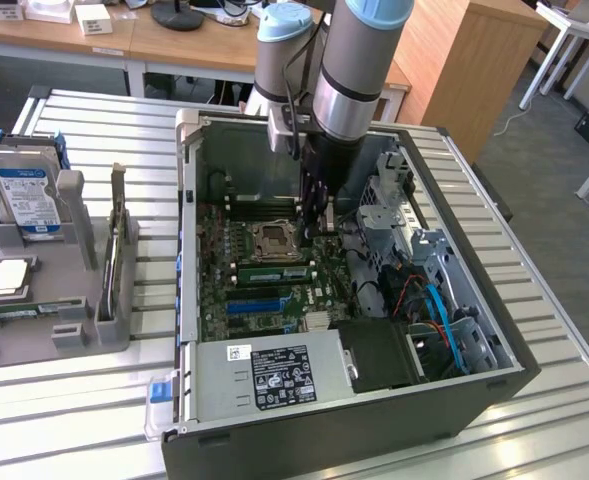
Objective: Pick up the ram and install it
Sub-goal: 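Press down the ram until it locks into place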
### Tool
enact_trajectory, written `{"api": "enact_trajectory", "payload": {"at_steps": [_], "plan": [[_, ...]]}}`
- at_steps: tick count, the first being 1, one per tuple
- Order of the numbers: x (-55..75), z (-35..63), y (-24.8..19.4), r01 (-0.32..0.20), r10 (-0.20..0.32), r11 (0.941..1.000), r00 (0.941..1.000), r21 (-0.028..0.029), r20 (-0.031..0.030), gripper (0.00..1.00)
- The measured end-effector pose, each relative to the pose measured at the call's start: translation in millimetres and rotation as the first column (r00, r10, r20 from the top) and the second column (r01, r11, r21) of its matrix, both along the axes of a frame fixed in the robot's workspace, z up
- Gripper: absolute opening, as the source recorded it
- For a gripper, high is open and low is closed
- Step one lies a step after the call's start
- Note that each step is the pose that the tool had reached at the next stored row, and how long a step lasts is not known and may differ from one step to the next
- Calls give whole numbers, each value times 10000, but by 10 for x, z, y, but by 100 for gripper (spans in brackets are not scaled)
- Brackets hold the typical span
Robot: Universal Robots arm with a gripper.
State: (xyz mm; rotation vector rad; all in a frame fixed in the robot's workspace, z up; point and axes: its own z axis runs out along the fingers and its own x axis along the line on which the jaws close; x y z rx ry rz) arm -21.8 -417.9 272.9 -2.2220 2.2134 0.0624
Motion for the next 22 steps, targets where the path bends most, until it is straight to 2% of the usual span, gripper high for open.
{"api": "enact_trajectory", "payload": {"at_steps": [6, 13, 22], "plan": [[2, -5, -1, 0, 0, 10000, 10000, -3, -1, 11], [104, -5, -1, 0, 0, 10000, 10000, -2, -2, 11], [145, -5, -1, 0, 0, 10000, 10000, -3, -2, 11]]}}
